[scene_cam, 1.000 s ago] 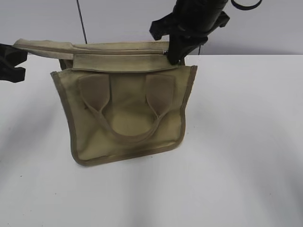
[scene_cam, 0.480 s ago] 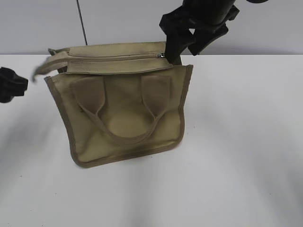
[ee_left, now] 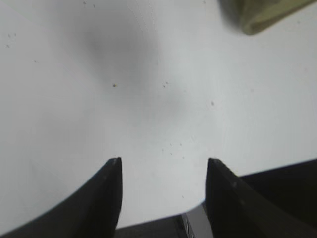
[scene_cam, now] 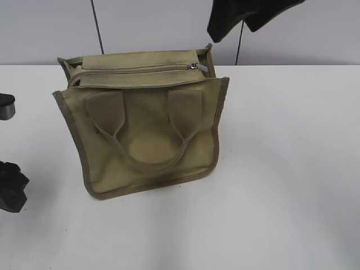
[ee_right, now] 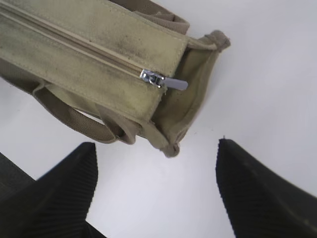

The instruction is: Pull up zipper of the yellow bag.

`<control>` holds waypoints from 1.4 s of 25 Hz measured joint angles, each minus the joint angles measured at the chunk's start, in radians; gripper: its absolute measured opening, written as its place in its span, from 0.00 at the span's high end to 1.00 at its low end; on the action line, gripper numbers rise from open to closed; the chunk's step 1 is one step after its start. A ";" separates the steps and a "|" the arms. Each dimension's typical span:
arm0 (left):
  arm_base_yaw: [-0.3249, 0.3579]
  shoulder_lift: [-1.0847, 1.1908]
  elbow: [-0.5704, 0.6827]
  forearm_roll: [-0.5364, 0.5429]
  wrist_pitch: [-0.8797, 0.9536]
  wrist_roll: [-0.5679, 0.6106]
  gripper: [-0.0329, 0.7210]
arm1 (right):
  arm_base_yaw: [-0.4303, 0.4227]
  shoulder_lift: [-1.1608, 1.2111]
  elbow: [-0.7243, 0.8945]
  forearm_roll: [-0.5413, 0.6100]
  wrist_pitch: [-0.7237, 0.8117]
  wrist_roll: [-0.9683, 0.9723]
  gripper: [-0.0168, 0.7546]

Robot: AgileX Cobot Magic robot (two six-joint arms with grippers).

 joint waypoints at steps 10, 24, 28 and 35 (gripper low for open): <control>0.001 -0.335 -0.094 -0.043 0.292 0.045 0.43 | 0.000 -0.484 0.577 -0.078 -0.068 0.008 0.23; 0.000 -0.913 0.003 0.031 0.358 0.092 0.18 | 0.000 -1.196 1.173 -0.091 -0.086 0.053 0.15; 0.000 -0.967 0.116 0.030 0.315 0.092 0.20 | 0.000 -1.286 1.249 -0.108 -0.102 0.056 0.18; 0.000 -0.975 0.124 0.026 0.200 0.101 0.21 | 0.000 -1.300 1.275 -0.110 -0.111 0.057 0.22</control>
